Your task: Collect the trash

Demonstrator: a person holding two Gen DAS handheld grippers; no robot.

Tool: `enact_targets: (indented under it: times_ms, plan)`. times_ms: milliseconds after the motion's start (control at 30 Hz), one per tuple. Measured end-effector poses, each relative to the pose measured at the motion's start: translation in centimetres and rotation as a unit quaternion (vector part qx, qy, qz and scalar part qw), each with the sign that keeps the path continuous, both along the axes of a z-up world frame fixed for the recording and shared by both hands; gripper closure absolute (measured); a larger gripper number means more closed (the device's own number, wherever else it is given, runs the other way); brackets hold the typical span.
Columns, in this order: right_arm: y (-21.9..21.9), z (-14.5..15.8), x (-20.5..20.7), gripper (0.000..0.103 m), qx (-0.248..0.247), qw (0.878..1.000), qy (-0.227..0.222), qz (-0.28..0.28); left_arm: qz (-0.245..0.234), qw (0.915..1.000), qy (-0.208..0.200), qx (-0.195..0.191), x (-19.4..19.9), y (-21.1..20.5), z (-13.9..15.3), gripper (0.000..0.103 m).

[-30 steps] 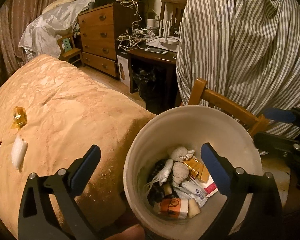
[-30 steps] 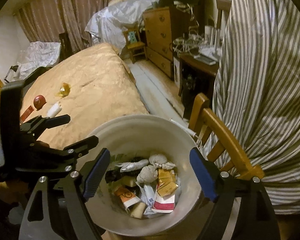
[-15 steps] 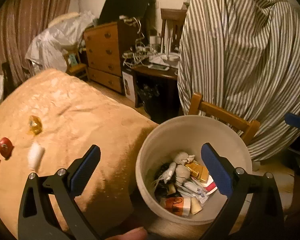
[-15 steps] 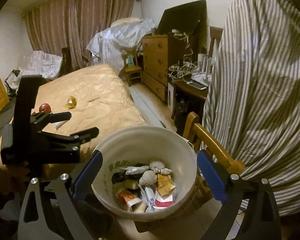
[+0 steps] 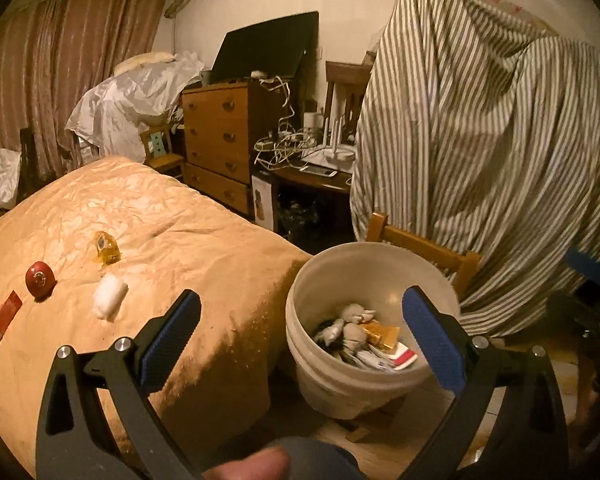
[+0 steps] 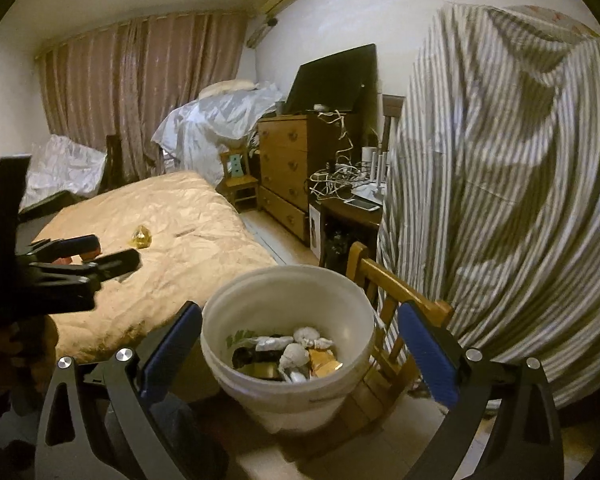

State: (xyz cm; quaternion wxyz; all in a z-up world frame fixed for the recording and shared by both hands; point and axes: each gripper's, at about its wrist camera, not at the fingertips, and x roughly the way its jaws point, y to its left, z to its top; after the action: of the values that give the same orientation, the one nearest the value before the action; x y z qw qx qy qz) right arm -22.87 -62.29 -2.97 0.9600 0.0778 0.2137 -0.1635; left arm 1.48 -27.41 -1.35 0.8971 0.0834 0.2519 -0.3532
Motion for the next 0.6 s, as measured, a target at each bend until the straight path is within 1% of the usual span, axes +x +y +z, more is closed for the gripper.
enact_targets:
  times_ms: [67, 233, 333, 400, 600]
  plan:
    - [0.2, 0.0, -1.4, 0.005, 0.005, 1.0, -0.004, -0.008, -0.002, 1.0, -0.001, -0.002, -1.2, 0.7, 0.3, 0.006]
    - [0.3, -0.4, -4.6, 0.005, 0.011, 1.0, -0.004, -0.026, -0.03, 0.9995, -0.013, 0.0, -4.0, 1.4, 0.8, 0.006]
    - [0.7, -0.3, -5.5, 0.005, 0.005, 1.0, 0.003, -0.019, -0.04, 0.999, -0.019, -0.005, -5.5, 1.8, 1.1, 0.006]
    - [0.9, -0.2, -5.9, 0.005, 0.012, 1.0, 0.005, -0.006, -0.043, 0.9988, -0.022, -0.005, -6.0, 1.9, 1.1, 0.006]
    - [1.6, 0.4, -6.3, 0.005, 0.012, 1.0, 0.003, 0.014, -0.042, 0.9989, -0.019, -0.007, -6.1, 2.2, 1.3, 0.006]
